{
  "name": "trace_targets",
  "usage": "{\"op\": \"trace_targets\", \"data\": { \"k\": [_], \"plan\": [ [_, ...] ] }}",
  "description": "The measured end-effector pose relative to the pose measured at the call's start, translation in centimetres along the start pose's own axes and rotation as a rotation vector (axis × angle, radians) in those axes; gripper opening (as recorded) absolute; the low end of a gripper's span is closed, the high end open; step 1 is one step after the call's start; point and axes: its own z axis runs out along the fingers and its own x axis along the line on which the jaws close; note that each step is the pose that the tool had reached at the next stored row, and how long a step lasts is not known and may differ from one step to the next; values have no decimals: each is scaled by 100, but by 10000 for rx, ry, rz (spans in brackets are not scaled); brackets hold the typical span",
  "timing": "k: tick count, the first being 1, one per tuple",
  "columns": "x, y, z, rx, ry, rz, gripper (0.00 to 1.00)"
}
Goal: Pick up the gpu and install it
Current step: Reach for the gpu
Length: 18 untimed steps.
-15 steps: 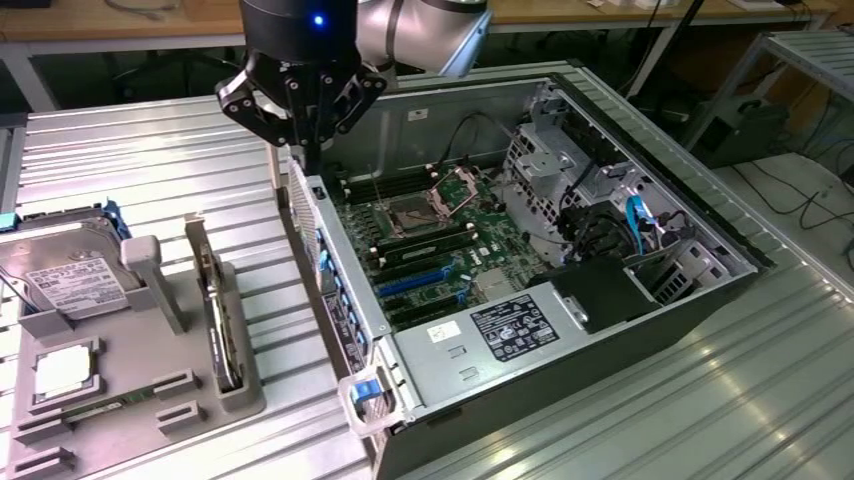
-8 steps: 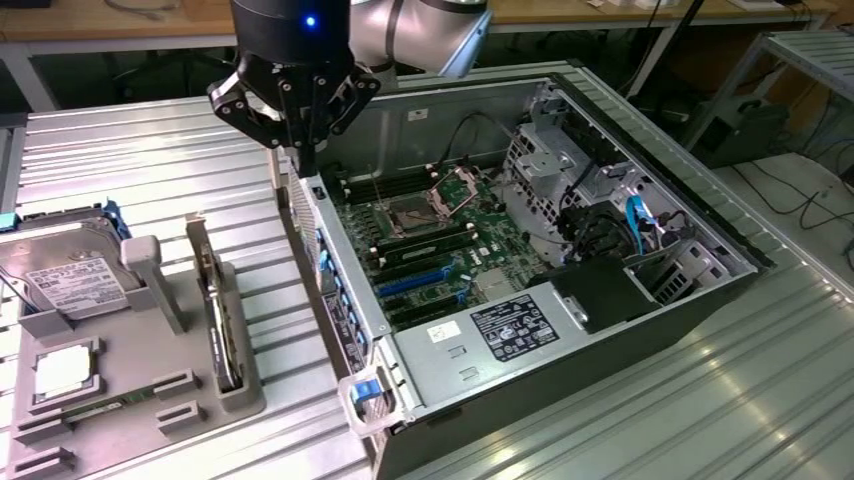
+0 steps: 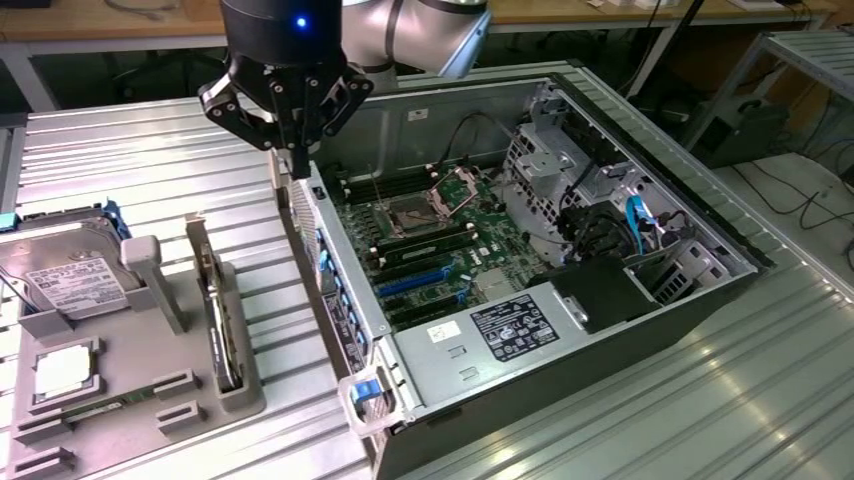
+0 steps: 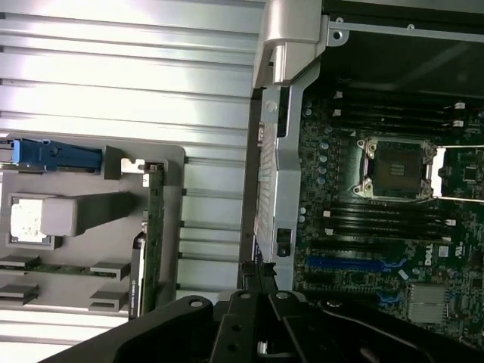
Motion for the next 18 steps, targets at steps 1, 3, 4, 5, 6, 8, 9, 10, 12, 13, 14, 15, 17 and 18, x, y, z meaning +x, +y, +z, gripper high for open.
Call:
{"op": "trace_targets", "data": {
  "k": [1,3,4,5,6,8,9,10,12,13,14,15,17,18],
  "plan": [
    [6,0,0,0,0,-10,11],
    [22,-2,-1,0,2,-33,11],
    [29,-3,-1,-1,2,-44,11],
    [40,-3,-1,-1,3,-59,11],
    [49,-4,-2,-1,4,-72,11],
    [71,-5,-2,-3,5,-104,11],
    [79,-5,-2,-3,5,-116,11],
    [90,-6,-2,-3,6,-132,11],
    [109,-7,-3,-4,7,-159,11],
    [117,-8,-3,-4,8,-169,11],
    [125,-9,-3,-5,8,-180,11],
    [133,-9,-4,-5,9,-190,11],
    [165,-11,-5,-5,10,-228,11],
    [177,-12,-5,-6,10,-243,11]
  ]
}}
